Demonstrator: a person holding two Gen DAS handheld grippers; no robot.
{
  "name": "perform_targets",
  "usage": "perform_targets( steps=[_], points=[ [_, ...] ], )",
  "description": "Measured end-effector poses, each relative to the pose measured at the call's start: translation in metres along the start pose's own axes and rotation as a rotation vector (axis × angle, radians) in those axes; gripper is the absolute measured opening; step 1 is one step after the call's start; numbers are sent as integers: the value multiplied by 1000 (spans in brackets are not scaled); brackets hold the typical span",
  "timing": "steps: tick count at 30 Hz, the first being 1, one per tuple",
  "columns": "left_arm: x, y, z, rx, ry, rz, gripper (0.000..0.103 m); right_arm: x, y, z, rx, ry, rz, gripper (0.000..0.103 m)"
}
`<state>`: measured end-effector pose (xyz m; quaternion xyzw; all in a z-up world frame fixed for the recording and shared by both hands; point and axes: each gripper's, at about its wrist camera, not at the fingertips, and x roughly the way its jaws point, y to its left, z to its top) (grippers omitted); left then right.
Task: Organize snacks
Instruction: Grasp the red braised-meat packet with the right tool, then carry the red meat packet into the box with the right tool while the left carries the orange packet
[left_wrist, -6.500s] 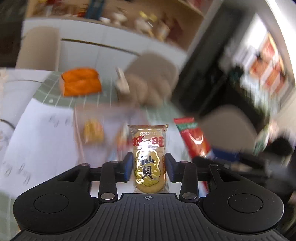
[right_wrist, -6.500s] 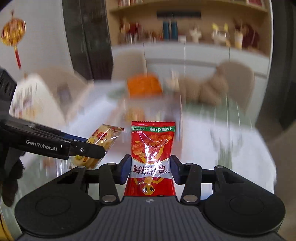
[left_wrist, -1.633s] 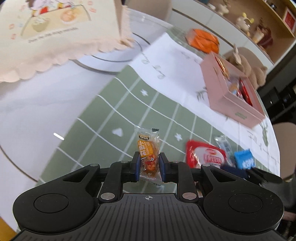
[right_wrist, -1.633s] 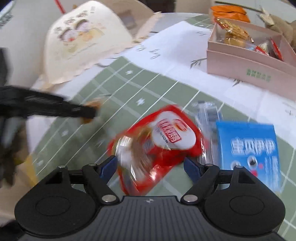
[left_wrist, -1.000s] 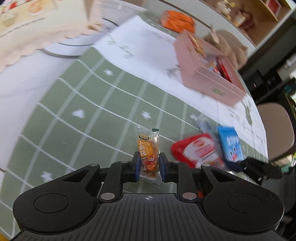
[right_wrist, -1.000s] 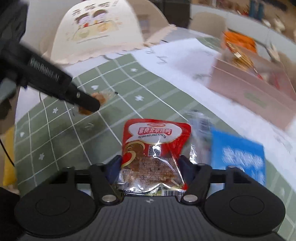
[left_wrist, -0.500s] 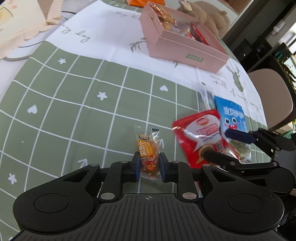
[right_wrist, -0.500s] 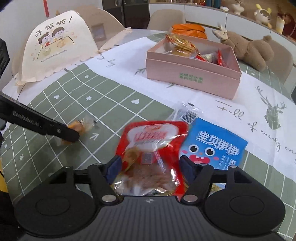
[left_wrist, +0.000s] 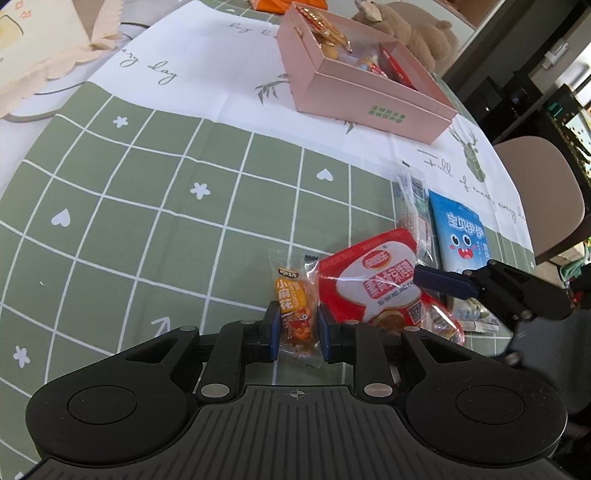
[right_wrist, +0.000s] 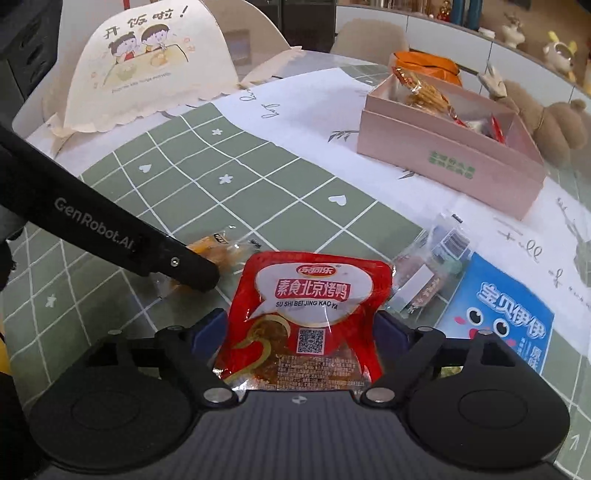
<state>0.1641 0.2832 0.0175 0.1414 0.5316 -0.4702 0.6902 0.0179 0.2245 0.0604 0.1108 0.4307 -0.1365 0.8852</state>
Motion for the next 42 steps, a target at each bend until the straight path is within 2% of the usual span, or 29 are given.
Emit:
perform_targets(
  steps=[1,3,4,8,12,13,14,15,19,22,25,27,29,30,34,38,40,42],
  points=[
    [0,0,0,2,-1,1,25,-4,-4,2,10,-6,10,66],
    [0,-1,0,7,-1,4,25,-15,-14,7,41,-17,32,58],
    [0,-1,0,10,-2,5,25,-22,-19,9,54,-35,30,48],
    [1,-2,0,12,-5,5,25,-42,-36,16,75,-77,7,38],
    [1,-3,0,14,-5,4,25,-38,-35,12,34,-65,-61,40],
    [1,-2,0,12,-6,2,25,-34,-33,10,32,-50,-56,54],
    [1,-1,0,9,-6,0,25,-29,-30,8,33,-36,-46,72],
    [1,0,0,5,-6,-3,25,-25,-27,6,33,-23,-37,77],
    [0,2,-1,-7,-7,-9,25,-8,-8,-3,36,14,-31,79],
    [0,1,-1,-7,-9,-8,25,3,3,-6,30,-12,-39,95],
    [0,1,-2,-6,-10,-6,25,8,7,-9,31,-57,-40,100],
    [0,2,-2,-8,-11,-8,25,7,6,-6,13,-43,-23,97],
    [-1,2,-2,-10,-13,-9,25,0,4,-2,-14,-24,-2,69],
    [-1,2,-2,-10,-13,-9,25,-4,1,0,-15,-18,4,61],
    [0,1,-3,-5,-17,-5,25,-21,-17,-1,17,-28,-18,60],
    [0,-2,-3,7,-25,7,25,-47,-41,6,96,-90,-8,59],
    [-4,-8,1,17,-48,0,24,-58,-53,12,128,-123,-23,60],
    [-23,-19,20,38,-120,-59,24,-67,-65,17,141,-145,-64,60]
  ],
)
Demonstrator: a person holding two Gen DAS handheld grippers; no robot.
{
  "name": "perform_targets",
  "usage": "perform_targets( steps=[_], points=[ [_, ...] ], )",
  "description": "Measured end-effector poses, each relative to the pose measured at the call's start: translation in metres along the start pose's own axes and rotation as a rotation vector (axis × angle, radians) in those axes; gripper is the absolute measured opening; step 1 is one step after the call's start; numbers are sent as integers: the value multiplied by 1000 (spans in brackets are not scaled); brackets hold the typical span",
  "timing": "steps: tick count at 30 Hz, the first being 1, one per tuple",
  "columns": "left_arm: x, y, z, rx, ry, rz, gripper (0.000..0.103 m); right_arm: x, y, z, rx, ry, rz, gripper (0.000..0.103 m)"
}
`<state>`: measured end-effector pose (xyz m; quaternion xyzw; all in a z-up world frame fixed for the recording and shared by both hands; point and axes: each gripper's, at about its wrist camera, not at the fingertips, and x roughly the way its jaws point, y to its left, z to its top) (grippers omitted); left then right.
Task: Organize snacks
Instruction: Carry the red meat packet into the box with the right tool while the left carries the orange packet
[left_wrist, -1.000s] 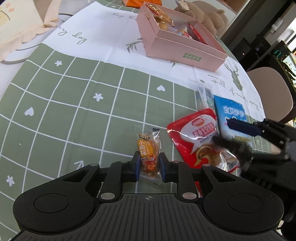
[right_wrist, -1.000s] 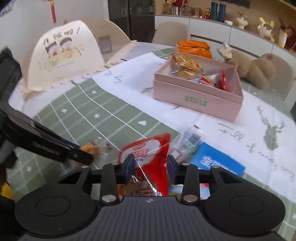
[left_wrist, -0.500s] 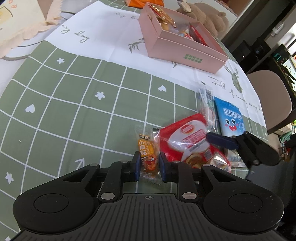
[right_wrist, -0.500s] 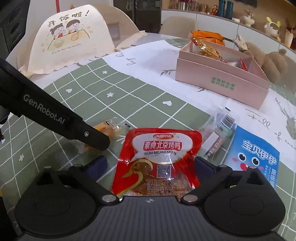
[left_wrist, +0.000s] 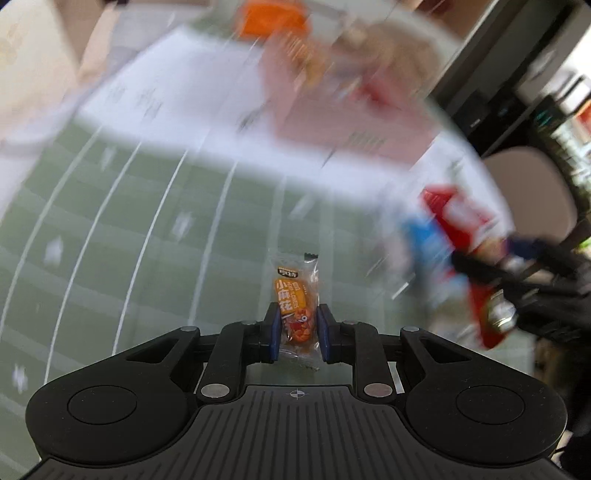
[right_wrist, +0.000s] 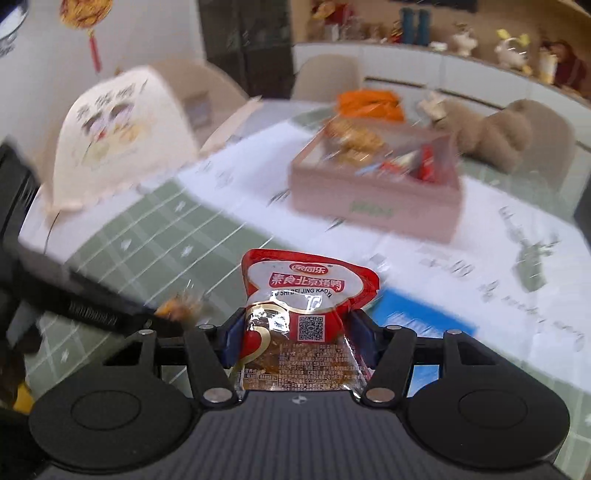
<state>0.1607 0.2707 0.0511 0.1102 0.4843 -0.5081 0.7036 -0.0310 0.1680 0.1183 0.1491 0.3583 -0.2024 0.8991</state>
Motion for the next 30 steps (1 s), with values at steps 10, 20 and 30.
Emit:
perform_targets(
  steps=[10,20,30],
  points=[
    [-34,-67,191,186,-384,-39,29,-18,-39,53,-27,-89,-129,61],
    [-7,-5,158,-6,-303,-51,30,-9,-76,102,55,-107,-129,62],
    [43,18,94,-36,-56,41,30,85,-100,198,115,-71,-104,86]
  ],
)
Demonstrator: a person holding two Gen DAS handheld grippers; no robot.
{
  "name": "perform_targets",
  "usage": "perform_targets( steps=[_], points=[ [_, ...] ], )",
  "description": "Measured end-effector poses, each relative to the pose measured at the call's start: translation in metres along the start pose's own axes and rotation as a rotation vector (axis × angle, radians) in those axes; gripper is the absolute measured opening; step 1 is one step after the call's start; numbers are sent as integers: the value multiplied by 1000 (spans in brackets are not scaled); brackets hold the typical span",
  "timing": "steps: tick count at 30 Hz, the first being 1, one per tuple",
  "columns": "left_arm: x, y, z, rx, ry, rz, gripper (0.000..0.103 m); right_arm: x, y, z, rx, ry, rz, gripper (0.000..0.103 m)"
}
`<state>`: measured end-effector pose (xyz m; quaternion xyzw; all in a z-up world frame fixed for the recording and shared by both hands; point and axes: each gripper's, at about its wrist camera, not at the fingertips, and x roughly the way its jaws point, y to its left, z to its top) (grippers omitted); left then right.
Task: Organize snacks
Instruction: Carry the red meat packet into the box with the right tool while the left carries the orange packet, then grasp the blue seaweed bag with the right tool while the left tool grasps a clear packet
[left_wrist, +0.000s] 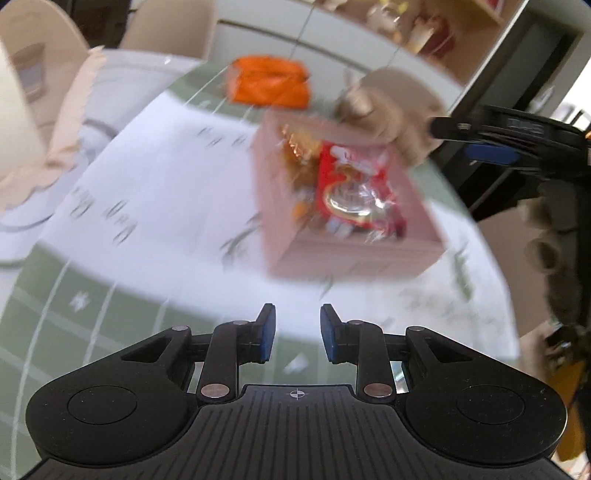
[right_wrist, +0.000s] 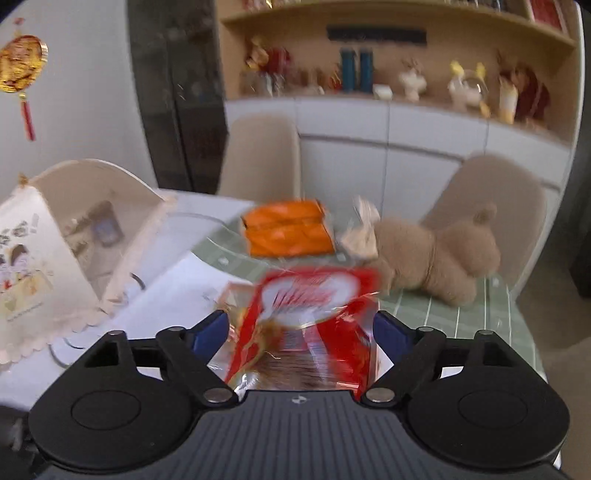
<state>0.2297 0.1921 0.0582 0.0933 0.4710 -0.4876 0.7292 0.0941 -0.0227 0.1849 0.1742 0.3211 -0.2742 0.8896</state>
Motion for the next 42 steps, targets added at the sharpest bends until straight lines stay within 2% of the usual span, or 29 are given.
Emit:
perform_targets(
  steps=[3,9,15,19,25,34,39,42],
  points=[
    [11,-1,-11,0,41,-5,30,-2,-4,-33,20,45,27,86],
    [25,-52,-23,122,83,-64,30,-29,1,-116,-23,162,16,86],
    [51,-97,-40,257,125,-31,30,-63,-2,-180,-28,207,-31,86],
    [62,-110,-52,312,157,7,29,-70,-10,-206,27,246,-40,86],
    [60,-107,-52,315,149,38,26,-66,-4,-225,56,274,-1,86],
    [41,-81,-55,271,144,89,24,-52,17,-224,27,267,36,86],
    [19,-49,-64,212,154,140,23,-47,29,-222,2,260,29,86],
    [12,-32,-68,145,171,132,23,-44,34,-223,-19,248,13,87]
  ],
)
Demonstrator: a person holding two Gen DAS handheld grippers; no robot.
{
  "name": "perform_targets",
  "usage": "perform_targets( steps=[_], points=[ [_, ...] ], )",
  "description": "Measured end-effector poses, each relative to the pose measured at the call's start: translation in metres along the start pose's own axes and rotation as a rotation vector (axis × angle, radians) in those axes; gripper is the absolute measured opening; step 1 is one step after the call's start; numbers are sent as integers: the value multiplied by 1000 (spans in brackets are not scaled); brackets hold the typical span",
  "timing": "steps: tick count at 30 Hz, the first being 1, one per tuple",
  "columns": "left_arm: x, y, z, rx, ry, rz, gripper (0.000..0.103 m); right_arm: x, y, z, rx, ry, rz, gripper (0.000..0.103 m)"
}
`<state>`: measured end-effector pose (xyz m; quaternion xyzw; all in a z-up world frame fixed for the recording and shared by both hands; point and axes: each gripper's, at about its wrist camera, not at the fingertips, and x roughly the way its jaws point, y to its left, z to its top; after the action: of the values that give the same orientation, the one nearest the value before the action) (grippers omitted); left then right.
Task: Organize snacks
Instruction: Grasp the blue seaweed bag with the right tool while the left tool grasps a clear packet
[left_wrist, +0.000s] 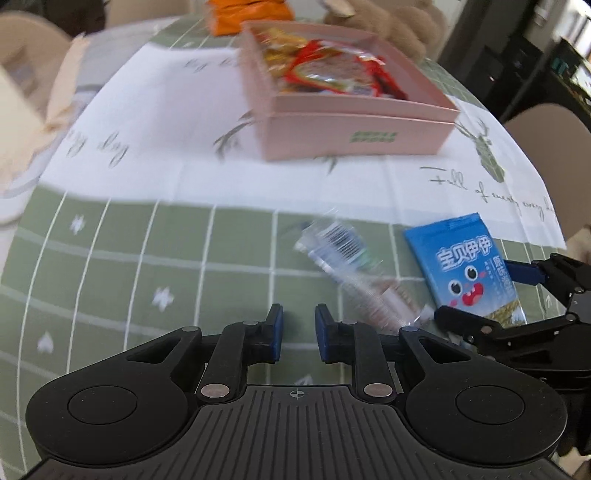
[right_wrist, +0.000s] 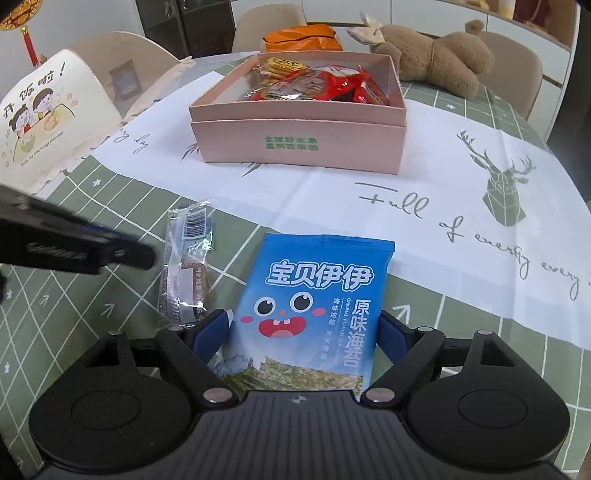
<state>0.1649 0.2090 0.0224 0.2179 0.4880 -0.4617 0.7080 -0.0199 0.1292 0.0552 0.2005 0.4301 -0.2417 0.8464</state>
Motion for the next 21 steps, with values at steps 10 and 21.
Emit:
perform_targets(
  steps=[10,21],
  points=[
    [-11,-2,9,-133,-52,-134,25,3,12,-6,-42,-19,-55,92],
    [20,-46,10,76,-15,-81,39,-11,3,-21,100,18,-160,92]
  ],
)
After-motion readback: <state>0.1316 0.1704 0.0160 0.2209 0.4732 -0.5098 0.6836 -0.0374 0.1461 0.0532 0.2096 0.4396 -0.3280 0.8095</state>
